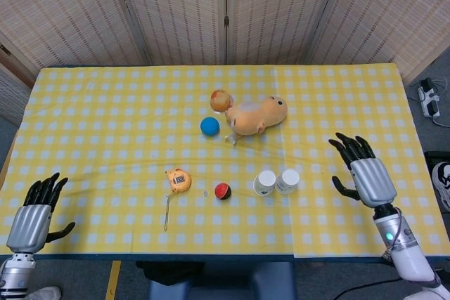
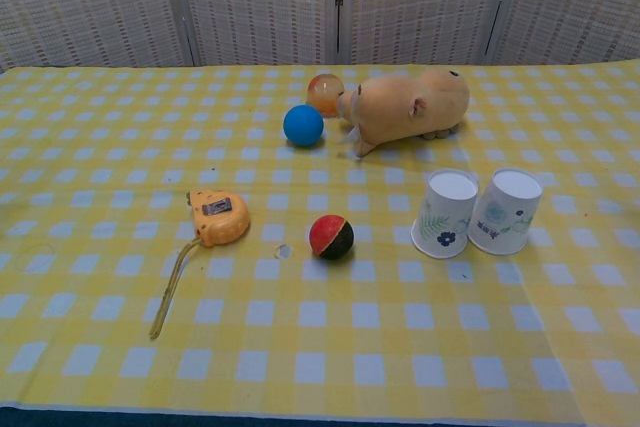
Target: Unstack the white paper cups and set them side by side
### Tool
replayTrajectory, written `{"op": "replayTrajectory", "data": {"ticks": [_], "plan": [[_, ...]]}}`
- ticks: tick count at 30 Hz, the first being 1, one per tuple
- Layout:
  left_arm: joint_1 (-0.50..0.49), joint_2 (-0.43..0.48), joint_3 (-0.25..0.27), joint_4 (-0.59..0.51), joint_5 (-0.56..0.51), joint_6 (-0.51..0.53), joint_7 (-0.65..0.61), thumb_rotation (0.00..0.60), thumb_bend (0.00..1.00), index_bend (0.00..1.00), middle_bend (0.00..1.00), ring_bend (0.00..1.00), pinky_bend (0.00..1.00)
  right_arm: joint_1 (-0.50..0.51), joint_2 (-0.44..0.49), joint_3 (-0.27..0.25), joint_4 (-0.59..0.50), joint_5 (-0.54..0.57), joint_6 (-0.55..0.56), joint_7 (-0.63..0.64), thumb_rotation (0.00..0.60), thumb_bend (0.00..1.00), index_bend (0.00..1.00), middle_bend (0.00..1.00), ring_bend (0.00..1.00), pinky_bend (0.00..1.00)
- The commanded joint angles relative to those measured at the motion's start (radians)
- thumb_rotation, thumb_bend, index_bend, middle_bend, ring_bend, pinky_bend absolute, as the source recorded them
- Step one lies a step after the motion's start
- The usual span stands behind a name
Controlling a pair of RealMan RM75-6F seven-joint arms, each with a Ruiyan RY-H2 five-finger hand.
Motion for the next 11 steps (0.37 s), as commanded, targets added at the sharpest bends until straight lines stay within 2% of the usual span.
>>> {"op": "replayTrajectory", "data": {"ticks": [1, 11], "plan": [[0.001, 0.0, -0.002, -0.014, 0.008, 0.011, 0.015, 0.6, 0.23, 0.0, 0.0, 0.0, 0.0, -0.1, -0.027, -0.045, 0.043, -0.075, 0.113, 0.012, 0.6, 0.42, 0.1, 0.05, 0.08, 0.04], [0.001, -0.004, -0.009, -0.045, 0.012, 0.026, 0.054, 0.6, 0.24, 0.0, 0.0, 0.0, 0.0, -0.2, -0.06, -0.076, 0.139, -0.153, 0.199, 0.153, 0.6, 0.42, 0.1, 0.05, 0.07, 0.03]]}}
